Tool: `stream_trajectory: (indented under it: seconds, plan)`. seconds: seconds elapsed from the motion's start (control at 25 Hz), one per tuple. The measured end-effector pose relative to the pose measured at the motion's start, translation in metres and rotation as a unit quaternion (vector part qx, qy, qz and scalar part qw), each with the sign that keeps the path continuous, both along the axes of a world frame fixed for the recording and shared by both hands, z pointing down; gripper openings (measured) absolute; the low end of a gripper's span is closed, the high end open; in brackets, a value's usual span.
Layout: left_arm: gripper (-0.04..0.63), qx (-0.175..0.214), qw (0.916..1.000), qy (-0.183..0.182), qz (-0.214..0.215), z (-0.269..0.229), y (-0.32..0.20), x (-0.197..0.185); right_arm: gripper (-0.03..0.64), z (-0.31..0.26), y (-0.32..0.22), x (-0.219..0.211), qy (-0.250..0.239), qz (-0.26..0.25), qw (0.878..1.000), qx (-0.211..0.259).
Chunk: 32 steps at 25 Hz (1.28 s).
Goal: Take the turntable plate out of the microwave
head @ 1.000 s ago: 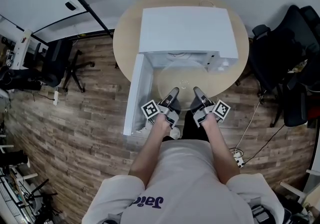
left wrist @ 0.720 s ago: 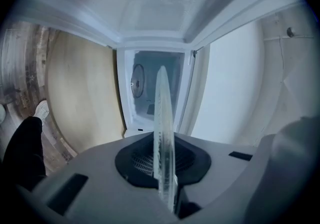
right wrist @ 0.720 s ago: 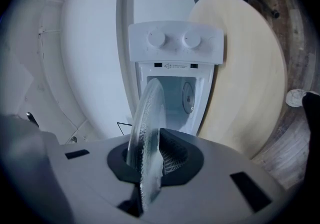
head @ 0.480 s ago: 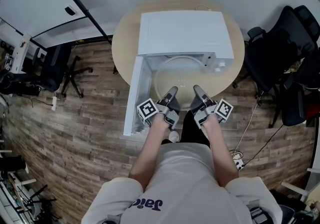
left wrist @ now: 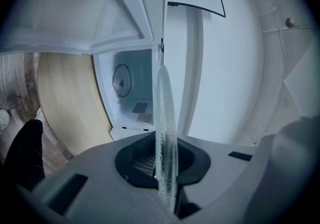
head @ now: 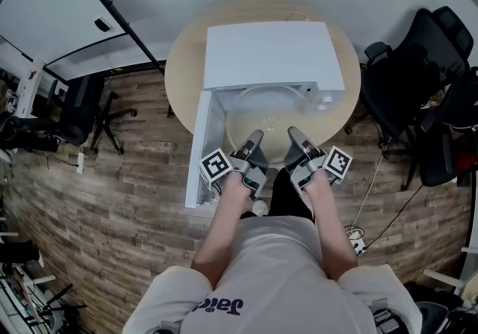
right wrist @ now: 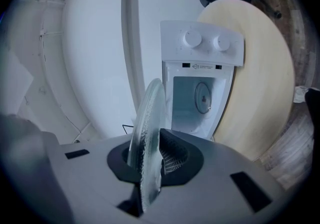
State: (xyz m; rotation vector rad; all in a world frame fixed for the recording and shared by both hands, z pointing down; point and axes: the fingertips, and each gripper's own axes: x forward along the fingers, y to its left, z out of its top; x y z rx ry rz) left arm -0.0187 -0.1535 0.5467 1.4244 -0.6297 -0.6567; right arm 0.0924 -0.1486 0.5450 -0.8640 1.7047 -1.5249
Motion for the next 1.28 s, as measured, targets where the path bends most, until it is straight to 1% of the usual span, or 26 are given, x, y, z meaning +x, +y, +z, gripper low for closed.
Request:
stream_trajectory:
  seconds: [0.2, 0.28, 0.4, 0.8, 0.96, 1.08, 1.28]
  plan:
    - [0.031, -0.028, 0.9996, -0.002, -0.003, -0.008, 0.005, -0.003, 0.035, -0.008, 0.003, -0.004, -0.003, -0.002, 1.0, -0.03]
    - [0.031, -0.032, 0.9994, 0.004, -0.007, -0.011, 0.007, -0.006, 0.037, -0.014, 0.004, -0.007, 0.001, -0.007, 0.999, -0.032]
    - [0.029, -0.022, 0.9996, 0.016, -0.009, -0.026, 0.006, -0.006, 0.035, -0.025, 0.003, -0.008, -0.001, -0.01, 1.0, -0.021]
    - [0.029, 0.004, 0.9999, 0.012, 0.0, -0.061, -0.001, -0.006, 0.035, -0.059, -0.001, -0.008, -0.007, -0.001, 1.0, 0.006]
    - [0.03, 0.009, 0.9999, 0.009, 0.005, -0.066, -0.003, -0.008, 0.035, -0.065, -0.002, -0.009, 0.0, 0.003, 1.0, 0.017]
    - [0.029, 0.016, 0.9997, 0.014, 0.01, -0.069, -0.003, -0.005, 0.037, -0.067, -0.002, -0.007, 0.003, 0.005, 1.0, 0.022]
    - [0.029, 0.004, 0.9999, 0.01, 0.012, -0.061, -0.002, -0.004, 0.037, -0.063, 0.0, -0.006, 0.002, 0.008, 1.0, 0.016]
